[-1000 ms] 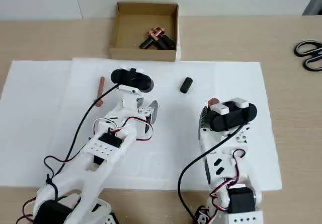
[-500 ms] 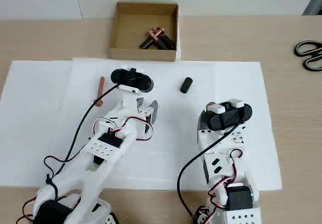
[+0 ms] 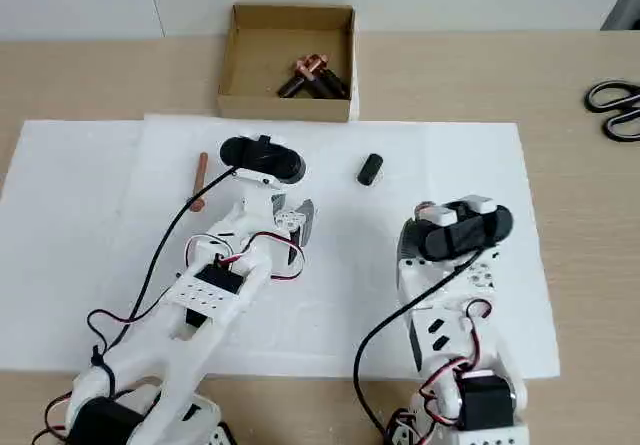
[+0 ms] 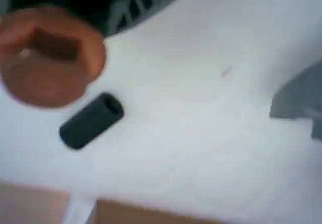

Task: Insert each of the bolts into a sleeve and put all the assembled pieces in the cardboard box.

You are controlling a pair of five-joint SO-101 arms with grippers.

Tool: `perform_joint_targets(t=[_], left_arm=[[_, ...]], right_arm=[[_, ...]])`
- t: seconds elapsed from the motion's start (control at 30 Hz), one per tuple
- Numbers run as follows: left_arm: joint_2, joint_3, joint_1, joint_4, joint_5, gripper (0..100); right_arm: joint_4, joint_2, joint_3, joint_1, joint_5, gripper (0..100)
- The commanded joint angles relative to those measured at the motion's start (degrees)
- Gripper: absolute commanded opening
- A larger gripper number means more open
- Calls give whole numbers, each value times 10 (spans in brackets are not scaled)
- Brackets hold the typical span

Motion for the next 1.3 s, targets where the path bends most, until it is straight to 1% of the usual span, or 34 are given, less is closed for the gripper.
perform_joint_targets(t=[0.0,0.1,0.37,0.67,0.97,1.13,1.27], left_arm=[[-4,-8,-4,-15,1,126],[-4,-8,-4,-15,1,126],[-4,-8,-4,-15,1,126],[-4,-8,-4,-15,1,126],[-4,-8,-4,-15,1,126],[-4,-8,-4,-15,1,126],[-4,-8,-4,-15,1,126]], right_arm=[[-3,53,-85,-1,-1,4],[-12,156,-162,-2,-1,4],[-142,469,-346,-3,-1,4],[-269,781,-540,-11,-1,4],[-328,1043,-763,-56,0,4],[-349,1186,-898,-58,33,4],[-366,1295,-1000,-58,35,4]])
